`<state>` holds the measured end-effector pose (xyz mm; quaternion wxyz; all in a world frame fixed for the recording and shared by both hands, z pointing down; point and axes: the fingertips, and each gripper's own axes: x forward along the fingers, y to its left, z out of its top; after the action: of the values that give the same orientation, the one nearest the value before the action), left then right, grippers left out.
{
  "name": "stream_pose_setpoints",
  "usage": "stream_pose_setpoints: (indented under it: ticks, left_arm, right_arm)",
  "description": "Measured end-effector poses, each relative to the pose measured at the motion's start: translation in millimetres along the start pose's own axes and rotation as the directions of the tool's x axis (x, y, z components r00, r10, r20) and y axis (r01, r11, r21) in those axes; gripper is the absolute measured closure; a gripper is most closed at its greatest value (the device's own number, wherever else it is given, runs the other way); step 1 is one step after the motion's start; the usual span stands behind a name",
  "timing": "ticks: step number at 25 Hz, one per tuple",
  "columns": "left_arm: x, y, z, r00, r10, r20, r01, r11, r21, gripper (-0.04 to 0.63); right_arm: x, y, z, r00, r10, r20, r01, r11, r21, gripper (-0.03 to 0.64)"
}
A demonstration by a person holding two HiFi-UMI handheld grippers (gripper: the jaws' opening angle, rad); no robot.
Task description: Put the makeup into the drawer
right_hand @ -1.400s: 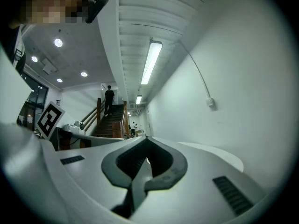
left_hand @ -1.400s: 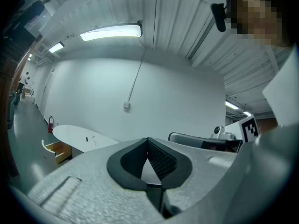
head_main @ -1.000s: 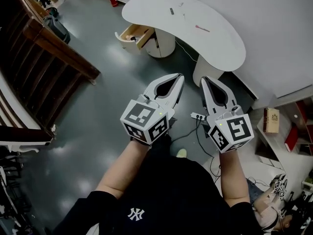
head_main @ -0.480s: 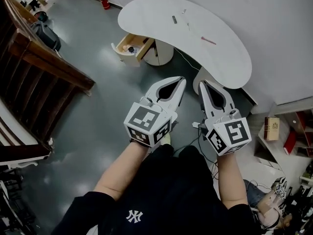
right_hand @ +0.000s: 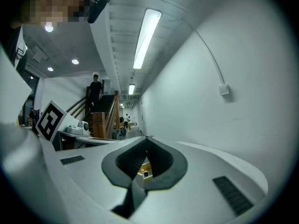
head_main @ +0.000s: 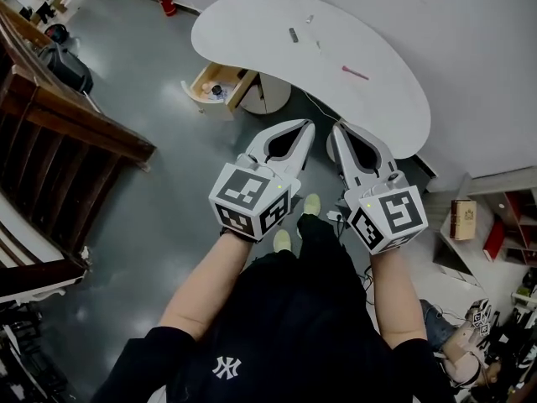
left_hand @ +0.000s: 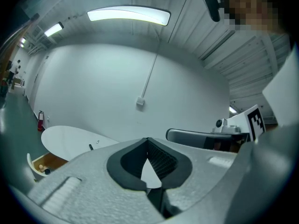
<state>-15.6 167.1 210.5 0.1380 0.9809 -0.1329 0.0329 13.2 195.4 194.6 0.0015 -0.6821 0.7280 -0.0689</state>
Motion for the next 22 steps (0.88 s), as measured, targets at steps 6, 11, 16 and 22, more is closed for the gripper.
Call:
stream_pose_setpoints:
  ticks: [6,11,16,22]
  left_arm:
    - [52,21,-7,1.0,-0.004,-0.02,0.004,1.0,0.012,0.586]
    - [117,46,-16,0.999,0.011,-0.033,-0.011,1.0,0.021,0.586]
    - [192,76,-29,0.999,0.029,-0.044,-0.029,0.999,0.016,0.586]
    - [267,108,-58,0.993,0.075,-0.093,-0.073,0.997,0.017,0.586]
  right_arm:
    - [38,-47,-9,1.0,0.007,-0.013,-0.007,1.0,0.008,0.603]
    - [74,-107,-23,0.998,0.003,-0.057,-0.004,1.0,-0.012,0.603]
    - [116,-185,-48,0.993,0.003,-0.115,-0.006,1.0,-0.023,0.601]
    - [158,-254,-91,0.981,0.043,-0.187,-0.051,0.998,-0.034,0.601]
